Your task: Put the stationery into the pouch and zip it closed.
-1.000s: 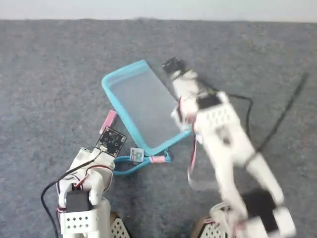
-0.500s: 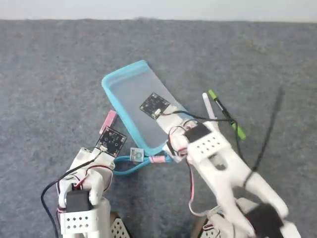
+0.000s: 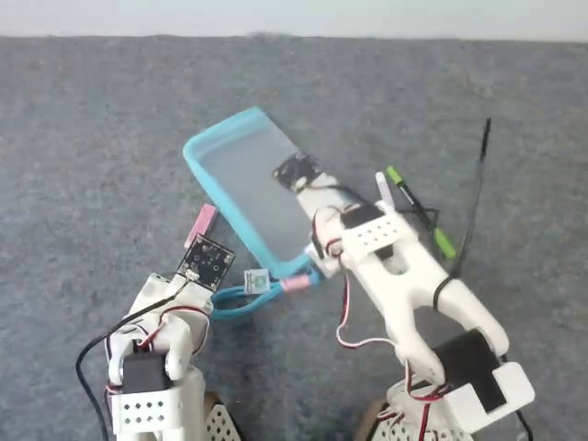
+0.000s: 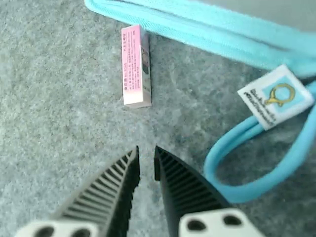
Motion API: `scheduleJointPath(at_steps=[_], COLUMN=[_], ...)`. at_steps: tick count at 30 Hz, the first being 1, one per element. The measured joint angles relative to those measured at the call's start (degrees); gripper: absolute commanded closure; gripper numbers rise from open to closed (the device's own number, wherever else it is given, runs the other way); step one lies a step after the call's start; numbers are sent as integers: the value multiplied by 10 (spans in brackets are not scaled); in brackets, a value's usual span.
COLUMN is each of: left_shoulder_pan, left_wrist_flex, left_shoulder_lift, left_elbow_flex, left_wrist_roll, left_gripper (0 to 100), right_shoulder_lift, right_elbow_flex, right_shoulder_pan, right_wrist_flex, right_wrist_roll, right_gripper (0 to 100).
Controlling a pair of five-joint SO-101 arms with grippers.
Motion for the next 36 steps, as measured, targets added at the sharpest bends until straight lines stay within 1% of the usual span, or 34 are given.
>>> scheduleJointPath(at_steps=[3, 8, 13, 16, 20, 24, 29, 33, 36], left_shoulder_pan=[0, 0, 0, 0, 0, 0, 0, 0, 0], left_wrist_flex=[0, 0, 0, 0, 0, 0, 0, 0, 0], left_shoulder_lift=[0, 0, 0, 0, 0, 0, 0, 0, 0], left_elbow_flex=[0, 0, 0, 0, 0, 0, 0, 0, 0], left_wrist_roll=[0, 0, 0, 0, 0, 0, 0, 0, 0], left_gripper=[951, 951, 951, 951, 951, 951, 951, 951, 951], right_shoulder_lift=[25, 127, 222, 227, 225, 195, 124, 63, 46], right_elbow_flex=[-38, -123, -210, -235, -244, -243, -193, -131, -102], right_shoulder_pan=[1, 8, 62, 104, 124, 123, 118, 68, 25], right_wrist_flex=[0, 0, 0, 4, 16, 34, 38, 38, 34], right_wrist_roll=[0, 0, -29, -47, -83, -114, -120, -123, -123], right_gripper=[921, 921, 921, 921, 921, 921, 921, 921, 921])
